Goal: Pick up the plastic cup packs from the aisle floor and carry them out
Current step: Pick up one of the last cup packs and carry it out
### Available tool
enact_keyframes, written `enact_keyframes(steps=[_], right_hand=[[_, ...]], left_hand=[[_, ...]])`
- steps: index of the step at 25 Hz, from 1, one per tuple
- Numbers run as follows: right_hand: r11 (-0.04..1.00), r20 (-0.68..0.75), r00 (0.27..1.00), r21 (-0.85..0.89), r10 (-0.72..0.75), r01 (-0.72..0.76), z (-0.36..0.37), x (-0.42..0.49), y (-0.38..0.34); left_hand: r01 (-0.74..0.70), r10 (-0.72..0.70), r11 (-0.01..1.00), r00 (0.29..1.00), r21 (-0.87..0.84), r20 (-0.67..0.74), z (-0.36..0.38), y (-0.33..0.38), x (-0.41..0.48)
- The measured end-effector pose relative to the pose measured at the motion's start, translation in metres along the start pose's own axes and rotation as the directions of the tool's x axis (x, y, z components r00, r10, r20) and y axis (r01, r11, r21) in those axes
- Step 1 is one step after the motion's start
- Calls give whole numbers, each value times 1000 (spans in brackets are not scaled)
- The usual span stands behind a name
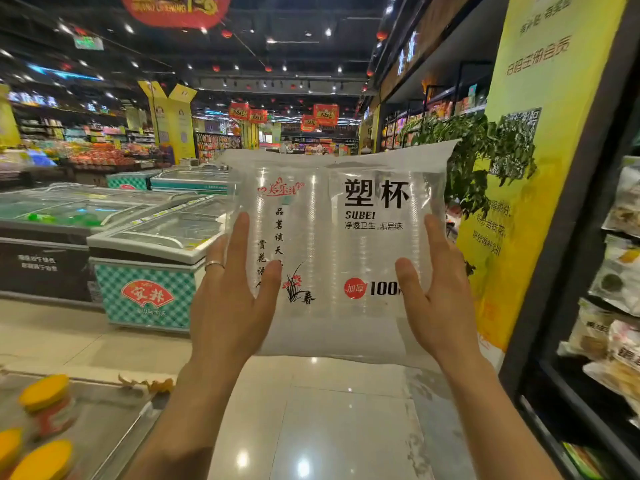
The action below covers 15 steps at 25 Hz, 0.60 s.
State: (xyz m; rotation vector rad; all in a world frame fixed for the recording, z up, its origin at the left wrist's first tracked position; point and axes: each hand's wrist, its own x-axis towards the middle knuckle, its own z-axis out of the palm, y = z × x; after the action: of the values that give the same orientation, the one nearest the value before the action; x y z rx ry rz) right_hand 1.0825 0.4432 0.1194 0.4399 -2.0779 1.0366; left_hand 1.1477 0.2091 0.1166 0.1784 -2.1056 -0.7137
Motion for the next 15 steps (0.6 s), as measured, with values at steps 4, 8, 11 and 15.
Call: enact_keyframes(steps=[4,8,11,15], right_hand=[[1000,-9,1000,27,16,-16,78,62,13],[999,-19,999,13,34,-34,135,99,35],[998,-12,998,4,61,-61,175,126,56],[997,-12,997,31,76,-76,223,162,89]], left_hand=[[-13,13,1000,1000,28,2,42,-44,82],[-51,51,997,999,50,14,81,-80,133],[-63,62,997,998,46,26,114,-105,167],[-58,56,997,998,49,29,162,-131,208]])
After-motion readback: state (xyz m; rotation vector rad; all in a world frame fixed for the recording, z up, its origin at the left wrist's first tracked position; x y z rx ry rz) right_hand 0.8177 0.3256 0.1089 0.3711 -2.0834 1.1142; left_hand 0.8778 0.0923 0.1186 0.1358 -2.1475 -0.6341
